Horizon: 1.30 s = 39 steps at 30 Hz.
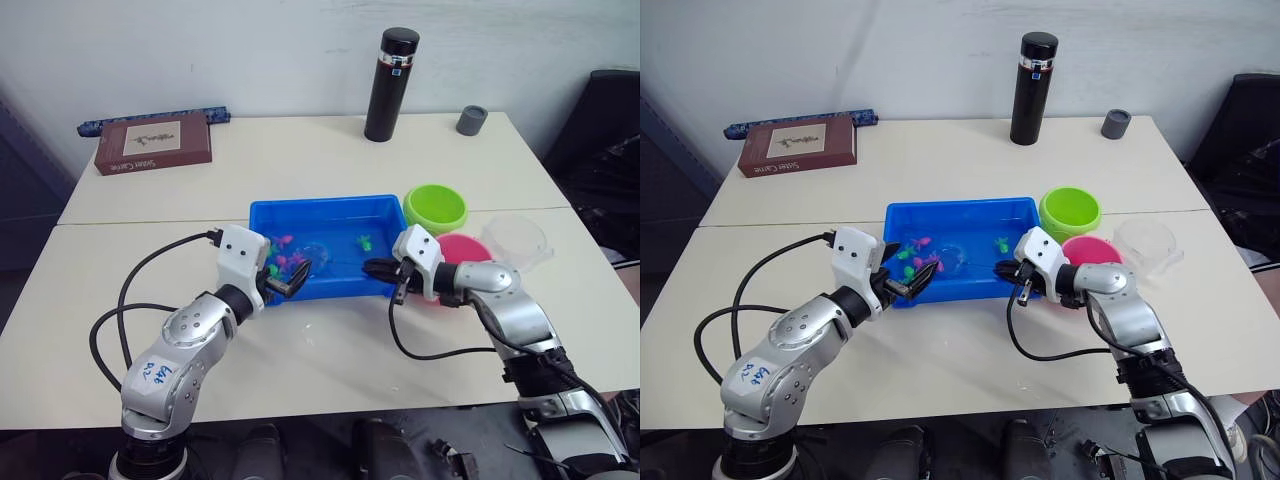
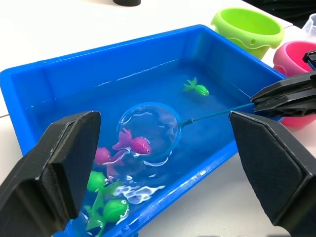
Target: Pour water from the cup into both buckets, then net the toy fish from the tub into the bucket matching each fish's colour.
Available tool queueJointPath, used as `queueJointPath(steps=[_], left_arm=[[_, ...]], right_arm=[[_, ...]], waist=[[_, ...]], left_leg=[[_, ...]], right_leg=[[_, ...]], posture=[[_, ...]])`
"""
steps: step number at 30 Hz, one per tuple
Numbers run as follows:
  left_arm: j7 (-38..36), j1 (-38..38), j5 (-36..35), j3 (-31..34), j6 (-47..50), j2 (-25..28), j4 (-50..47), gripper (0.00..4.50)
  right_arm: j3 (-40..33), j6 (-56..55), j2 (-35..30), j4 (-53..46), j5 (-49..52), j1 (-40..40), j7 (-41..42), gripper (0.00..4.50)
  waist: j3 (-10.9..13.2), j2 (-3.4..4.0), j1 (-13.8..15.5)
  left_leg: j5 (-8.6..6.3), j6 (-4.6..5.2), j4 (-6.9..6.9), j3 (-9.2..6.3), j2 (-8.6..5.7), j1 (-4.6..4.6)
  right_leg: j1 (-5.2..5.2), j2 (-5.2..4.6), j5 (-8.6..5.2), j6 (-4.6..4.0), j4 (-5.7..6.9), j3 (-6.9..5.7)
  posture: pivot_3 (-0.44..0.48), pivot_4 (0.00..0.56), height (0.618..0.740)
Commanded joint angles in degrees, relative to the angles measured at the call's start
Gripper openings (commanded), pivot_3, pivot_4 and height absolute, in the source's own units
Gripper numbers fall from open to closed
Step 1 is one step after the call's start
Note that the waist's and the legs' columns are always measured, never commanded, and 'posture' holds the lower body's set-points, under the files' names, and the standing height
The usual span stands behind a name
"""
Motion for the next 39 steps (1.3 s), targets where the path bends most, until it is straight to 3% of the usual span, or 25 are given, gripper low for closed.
queueJointPath(steps=[1, 9, 24, 39], left_arm=[[-0.11, 0.03, 0.11, 0.07, -0.40, -0.24, -1.71, 4.48], [-1.72, -1.13, -0.34, -0.36, -0.81, 0.18, -0.80, 4.48], [-8.86, -6.80, -0.94, -1.96, -4.08, 1.17, 5.35, 4.48], [-17.03, -11.74, -0.83, -4.60, -8.63, 1.84, 12.42, 4.48]], right_arm=[[-3.64, 3.65, -0.86, -1.57, 2.85, -1.61, -0.83, 0.00], [-9.22, 11.43, -4.20, -6.97, 7.66, -1.50, -1.80, 0.00], [-24.25, 32.33, -8.83, -32.14, 22.35, 7.83, -11.11, 0.00], [-36.02, 33.65, -7.65, -45.71, 27.16, 18.74, -23.62, 0.00]], waist=[[0.00, 0.00, 0.00], [0.00, 0.00, 0.12], [0.00, 0.00, 0.29], [0.00, 0.00, 0.37]], left_leg=[[0.00, 0.00, -0.02, 0.00, 0.00, 0.00], [0.00, 0.00, -0.32, 0.03, -0.01, -0.01], [0.00, 0.00, -0.58, 0.04, -0.02, -0.12], [0.01, 0.01, -0.58, 0.03, -0.05, -0.13]], right_leg=[[-0.01, 0.00, 0.00, 0.00, 0.00, 0.00], [-0.07, -0.03, -0.02, -0.04, -0.22, -0.06], [-0.11, -0.03, -0.01, -0.02, -0.57, -0.14], [-0.11, 0.01, -0.01, -0.02, -0.58, -0.13]], posture=[[0.000, 0.150, 0.740], [0.000, 0.150, 0.740], [0.000, 0.150, 0.740], [0.000, 0.150, 0.740]])
